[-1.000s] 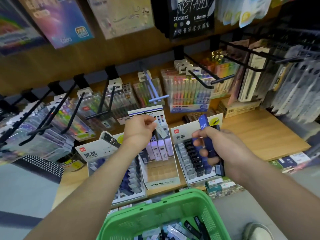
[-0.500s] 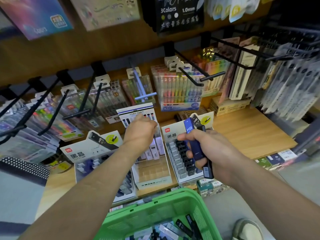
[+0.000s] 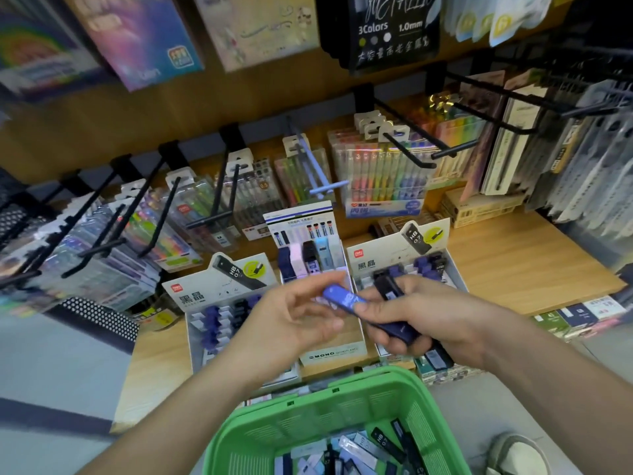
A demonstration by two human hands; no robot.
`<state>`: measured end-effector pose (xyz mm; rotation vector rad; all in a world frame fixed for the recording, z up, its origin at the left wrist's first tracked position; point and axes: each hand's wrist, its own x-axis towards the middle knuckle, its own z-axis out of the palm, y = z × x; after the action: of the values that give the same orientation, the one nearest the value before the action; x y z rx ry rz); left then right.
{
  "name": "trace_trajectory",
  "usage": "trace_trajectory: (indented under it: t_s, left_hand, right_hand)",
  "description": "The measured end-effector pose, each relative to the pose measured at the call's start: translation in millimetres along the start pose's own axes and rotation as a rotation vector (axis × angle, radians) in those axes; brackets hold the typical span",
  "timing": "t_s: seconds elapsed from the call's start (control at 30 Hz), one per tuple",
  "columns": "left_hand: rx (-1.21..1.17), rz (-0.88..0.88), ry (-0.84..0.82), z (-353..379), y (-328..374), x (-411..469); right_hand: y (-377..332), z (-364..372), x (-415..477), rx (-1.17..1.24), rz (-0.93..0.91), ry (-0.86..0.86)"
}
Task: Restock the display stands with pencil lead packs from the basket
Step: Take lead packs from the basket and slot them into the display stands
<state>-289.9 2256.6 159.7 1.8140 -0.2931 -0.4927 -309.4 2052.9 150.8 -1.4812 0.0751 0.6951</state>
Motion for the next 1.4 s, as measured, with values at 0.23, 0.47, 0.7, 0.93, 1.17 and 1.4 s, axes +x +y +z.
trace_trajectory:
  t_s: [0.23,0.47,0.7,0.93,1.17,1.4]
  left_hand:
    - [0.088,-0.102,0.241,-4.8,-19.5,-45.3]
    - [-0.09,-0.084,0.287,-11.5,-29.9,-58.0]
    - [0.236,0.043,0.357,-39.9,-21.8,-60.5]
    - [0.057,-0.051,0.465,-70.3,-25.7,-59.8]
    - [0.19,-0.034,0.508,-100.4,-35.0,-66.9]
    - [0.814,-0.066,0.584,-135.6,-57.4,-69.8]
  right_hand:
    - [0.9,6.2,5.3,0.003,-0.003,0.021]
    - [1.8,24.0,17.2,-0.159,0.043,0.106]
    - [3.7,49.2,34.2,0.125,0.197,0.068]
    - [-2.0,66.1,45.0,0.5,0.061,0.106]
    - [-0.6,73.7,43.8,0.045,0.018,0.251]
    - [-4.5,72.0,49.3,-0.073,-0.155,0.413]
